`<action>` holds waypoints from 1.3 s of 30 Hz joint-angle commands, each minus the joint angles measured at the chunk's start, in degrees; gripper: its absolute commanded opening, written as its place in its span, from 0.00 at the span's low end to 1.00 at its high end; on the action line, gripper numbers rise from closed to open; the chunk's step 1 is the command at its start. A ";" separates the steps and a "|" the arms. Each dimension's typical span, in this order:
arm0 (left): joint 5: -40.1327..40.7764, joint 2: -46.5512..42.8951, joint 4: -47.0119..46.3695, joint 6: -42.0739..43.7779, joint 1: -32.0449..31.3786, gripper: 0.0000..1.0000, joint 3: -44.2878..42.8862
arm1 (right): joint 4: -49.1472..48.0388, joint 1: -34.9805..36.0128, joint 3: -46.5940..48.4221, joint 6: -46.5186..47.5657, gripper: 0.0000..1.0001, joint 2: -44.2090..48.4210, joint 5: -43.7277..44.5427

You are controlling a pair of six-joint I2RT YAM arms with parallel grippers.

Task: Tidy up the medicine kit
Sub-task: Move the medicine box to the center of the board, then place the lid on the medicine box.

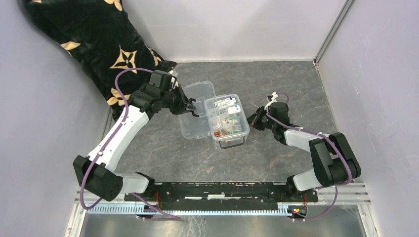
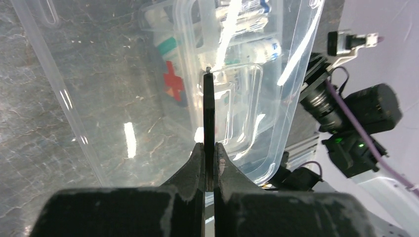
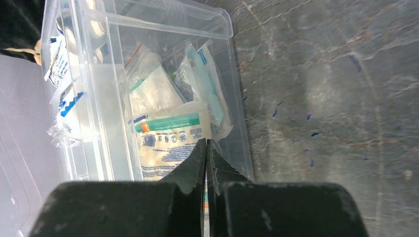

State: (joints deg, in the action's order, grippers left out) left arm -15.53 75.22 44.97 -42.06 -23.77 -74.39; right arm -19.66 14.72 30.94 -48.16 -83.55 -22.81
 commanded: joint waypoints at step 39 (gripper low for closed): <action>6.66 21.55 14.73 3.13 -11.90 0.02 -23.08 | 3.23 9.51 -9.37 10.54 0.02 11.60 15.98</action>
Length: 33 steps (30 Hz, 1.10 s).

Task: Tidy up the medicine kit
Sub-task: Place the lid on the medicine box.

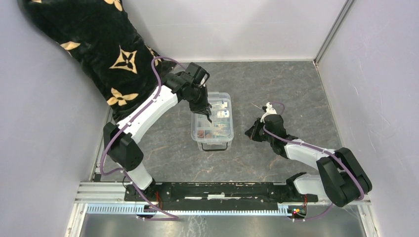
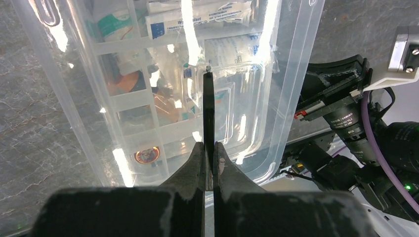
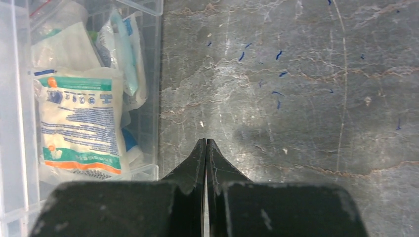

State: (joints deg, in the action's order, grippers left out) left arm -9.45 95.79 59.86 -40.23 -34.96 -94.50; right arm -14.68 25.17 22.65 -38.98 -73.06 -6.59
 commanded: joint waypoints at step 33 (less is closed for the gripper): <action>-1.62 6.15 -4.41 -1.28 -1.52 0.02 -2.26 | -2.04 -6.13 -4.34 2.86 0.01 2.47 -2.74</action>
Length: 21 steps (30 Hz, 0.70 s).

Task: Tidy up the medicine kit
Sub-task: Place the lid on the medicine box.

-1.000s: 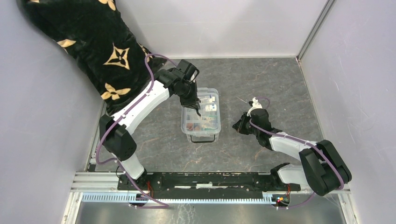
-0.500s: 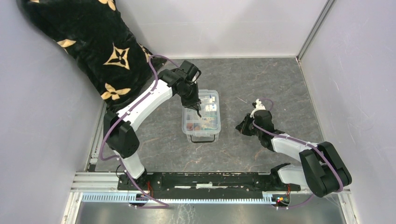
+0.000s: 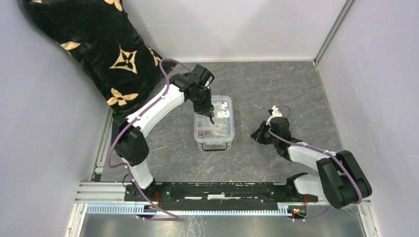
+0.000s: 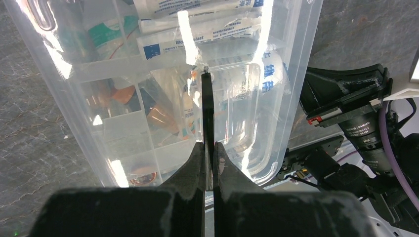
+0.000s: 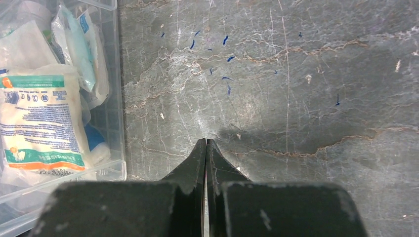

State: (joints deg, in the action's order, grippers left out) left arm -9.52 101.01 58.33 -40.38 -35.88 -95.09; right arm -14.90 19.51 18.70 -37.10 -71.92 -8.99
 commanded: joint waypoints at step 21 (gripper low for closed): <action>-1.09 -0.26 -2.75 -0.24 -0.60 0.46 -4.03 | 0.15 -0.91 -0.16 1.50 0.01 4.26 0.71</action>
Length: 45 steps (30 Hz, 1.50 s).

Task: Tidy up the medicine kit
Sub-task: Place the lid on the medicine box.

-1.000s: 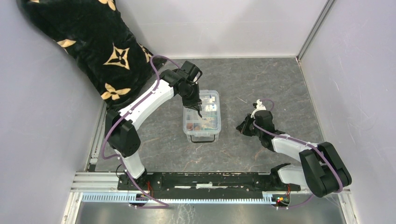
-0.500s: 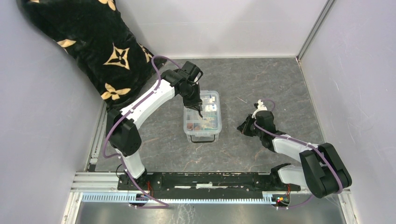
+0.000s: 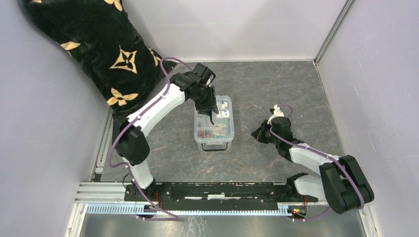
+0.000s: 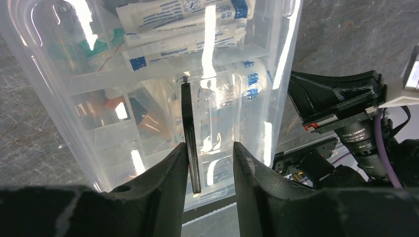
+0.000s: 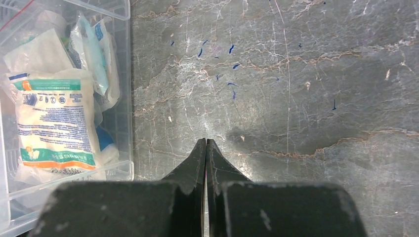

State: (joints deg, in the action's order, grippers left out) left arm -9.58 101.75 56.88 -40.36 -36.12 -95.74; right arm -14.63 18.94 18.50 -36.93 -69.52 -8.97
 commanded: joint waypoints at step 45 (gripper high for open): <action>11.03 -8.64 -8.70 1.64 -2.79 0.68 -1.82 | 10.39 -1.25 6.49 7.52 0.17 15.50 -0.26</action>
State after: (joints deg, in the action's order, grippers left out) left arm -7.55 99.90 50.94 -40.21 -39.44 -100.92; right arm -2.66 17.87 20.78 -31.11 -54.81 -4.60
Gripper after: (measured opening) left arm 0.674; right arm 0.148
